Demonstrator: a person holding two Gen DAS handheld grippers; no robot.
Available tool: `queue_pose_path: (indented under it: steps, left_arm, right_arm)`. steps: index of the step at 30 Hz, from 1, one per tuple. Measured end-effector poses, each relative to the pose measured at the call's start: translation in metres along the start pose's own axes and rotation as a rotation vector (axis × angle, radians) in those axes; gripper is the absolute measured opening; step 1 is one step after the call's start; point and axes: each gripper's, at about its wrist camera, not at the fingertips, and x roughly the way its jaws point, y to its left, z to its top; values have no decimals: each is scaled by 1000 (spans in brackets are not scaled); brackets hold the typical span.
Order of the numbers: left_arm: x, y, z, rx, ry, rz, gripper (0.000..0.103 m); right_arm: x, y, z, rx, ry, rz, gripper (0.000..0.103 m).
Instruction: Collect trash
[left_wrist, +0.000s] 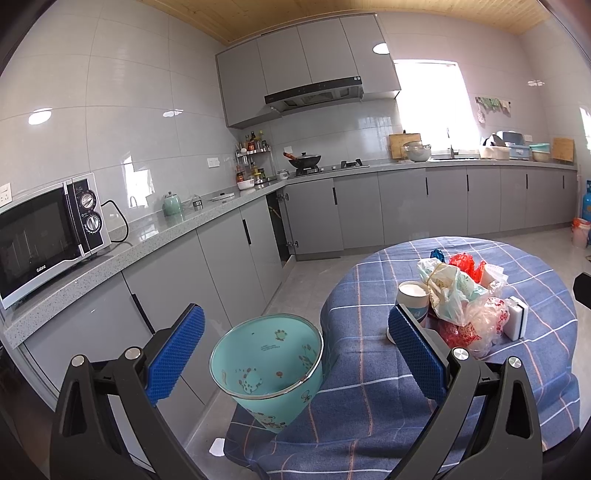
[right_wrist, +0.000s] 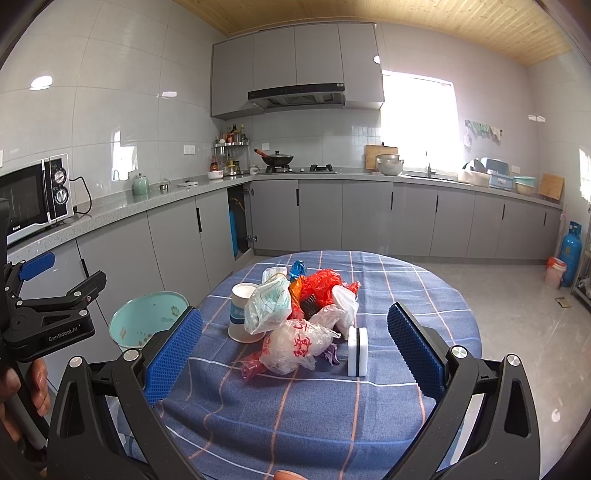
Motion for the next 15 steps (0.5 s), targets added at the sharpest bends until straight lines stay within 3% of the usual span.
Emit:
queue_pose_path:
  steps: [15]
  left_arm:
    - [3,-2,-4,4,5,3,98]
  right_arm:
    - [1,0,0,-5,6,-2,99]
